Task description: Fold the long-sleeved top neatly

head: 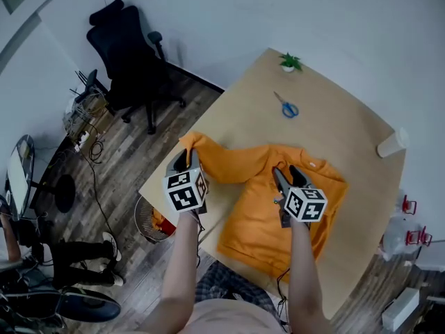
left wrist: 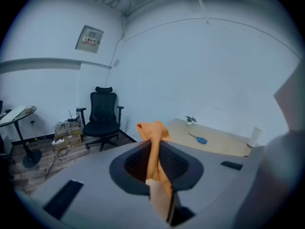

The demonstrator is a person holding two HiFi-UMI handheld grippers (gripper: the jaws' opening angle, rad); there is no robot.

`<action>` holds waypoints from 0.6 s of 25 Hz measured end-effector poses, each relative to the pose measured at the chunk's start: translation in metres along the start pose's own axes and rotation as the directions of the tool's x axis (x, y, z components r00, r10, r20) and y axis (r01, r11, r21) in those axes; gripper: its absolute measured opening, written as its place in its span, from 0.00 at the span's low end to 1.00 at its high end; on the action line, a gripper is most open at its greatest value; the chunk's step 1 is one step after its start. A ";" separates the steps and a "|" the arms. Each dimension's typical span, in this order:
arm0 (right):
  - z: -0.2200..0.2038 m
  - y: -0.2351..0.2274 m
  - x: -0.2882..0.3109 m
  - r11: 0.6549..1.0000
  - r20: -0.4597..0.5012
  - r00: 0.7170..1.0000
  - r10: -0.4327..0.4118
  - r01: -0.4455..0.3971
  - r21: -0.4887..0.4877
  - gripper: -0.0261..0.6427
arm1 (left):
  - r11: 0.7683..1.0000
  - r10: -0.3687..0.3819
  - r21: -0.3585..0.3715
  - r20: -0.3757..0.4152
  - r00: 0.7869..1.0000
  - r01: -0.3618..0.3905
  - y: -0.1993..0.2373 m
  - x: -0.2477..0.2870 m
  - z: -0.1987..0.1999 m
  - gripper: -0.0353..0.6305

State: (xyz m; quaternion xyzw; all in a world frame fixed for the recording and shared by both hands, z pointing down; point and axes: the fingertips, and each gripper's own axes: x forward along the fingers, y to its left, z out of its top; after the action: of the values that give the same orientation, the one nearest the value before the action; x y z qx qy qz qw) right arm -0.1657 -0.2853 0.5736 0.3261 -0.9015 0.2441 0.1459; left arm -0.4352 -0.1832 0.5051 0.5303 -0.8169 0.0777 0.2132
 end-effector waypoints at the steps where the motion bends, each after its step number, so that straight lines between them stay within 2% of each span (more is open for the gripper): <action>1: 0.001 -0.006 -0.005 1.000 0.005 1.000 -0.013 0.013 0.007 0.39 | 1.000 -0.024 0.014 0.010 1.000 0.024 -0.012 0.001 0.006 0.13; 4: 0.002 -0.025 -0.020 0.998 0.014 0.998 -0.057 0.057 0.024 0.39 | 0.992 -0.114 0.057 0.023 0.993 0.112 -0.057 0.004 0.016 0.13; 8: -0.002 -0.052 -0.043 0.992 0.013 0.992 -0.123 0.123 0.039 0.39 | 0.967 -0.233 0.108 0.022 0.972 0.229 -0.124 0.009 0.017 0.13; 15: -0.009 -0.095 -0.087 0.972 0.028 0.975 -0.222 0.219 0.080 0.39 | 0.899 -0.403 0.182 -0.006 0.915 0.398 -0.229 0.012 0.007 0.13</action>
State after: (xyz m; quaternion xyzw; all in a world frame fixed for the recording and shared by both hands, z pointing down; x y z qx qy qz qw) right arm -0.0372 -0.2987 0.5769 0.4340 -0.8523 0.2545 0.1432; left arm -0.2351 -0.2935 0.4813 0.7050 -0.6833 0.0970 0.1632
